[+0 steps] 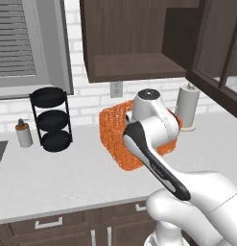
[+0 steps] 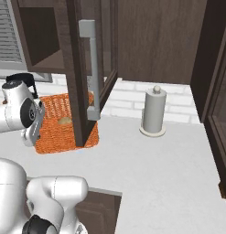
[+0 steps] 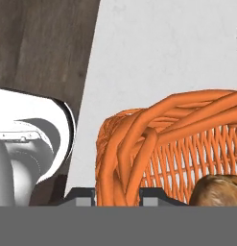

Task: Open the cabinet, pick up the bread from the cabinet and place it in the basket. Then move the basket to the dining counter.

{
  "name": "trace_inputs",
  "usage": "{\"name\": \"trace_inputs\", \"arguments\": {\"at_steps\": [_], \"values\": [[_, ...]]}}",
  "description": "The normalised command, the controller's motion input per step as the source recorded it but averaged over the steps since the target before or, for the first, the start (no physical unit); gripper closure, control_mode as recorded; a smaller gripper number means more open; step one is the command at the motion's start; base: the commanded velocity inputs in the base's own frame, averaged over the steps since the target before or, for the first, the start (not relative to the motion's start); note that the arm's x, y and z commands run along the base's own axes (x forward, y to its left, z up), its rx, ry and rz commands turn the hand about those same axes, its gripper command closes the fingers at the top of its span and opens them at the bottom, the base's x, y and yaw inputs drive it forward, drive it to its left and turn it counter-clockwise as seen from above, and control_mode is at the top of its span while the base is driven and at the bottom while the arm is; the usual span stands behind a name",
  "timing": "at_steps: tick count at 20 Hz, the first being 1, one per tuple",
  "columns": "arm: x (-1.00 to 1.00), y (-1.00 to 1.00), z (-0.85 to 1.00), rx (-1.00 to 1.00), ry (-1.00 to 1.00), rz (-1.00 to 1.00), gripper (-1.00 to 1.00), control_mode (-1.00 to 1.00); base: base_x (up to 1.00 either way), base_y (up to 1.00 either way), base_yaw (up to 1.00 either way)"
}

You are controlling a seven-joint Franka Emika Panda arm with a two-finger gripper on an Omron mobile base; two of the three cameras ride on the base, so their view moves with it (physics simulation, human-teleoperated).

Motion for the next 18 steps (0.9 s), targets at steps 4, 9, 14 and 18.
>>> {"name": "trace_inputs", "arguments": {"at_steps": [4,9,14,18], "values": [[0.06,0.00,0.34,0.00,-0.08,0.06,1.00,-1.00,0.00,0.00,0.00],[0.00,0.00,0.00,0.01,0.00,0.00,1.00,-1.00,0.00,0.00,0.00],[0.00,0.00,0.00,0.00,0.00,0.00,1.00,-1.00,0.00,0.00,0.00],[0.00,0.00,0.00,0.00,0.00,0.00,1.00,-1.00,0.00,0.00,0.00]]}}
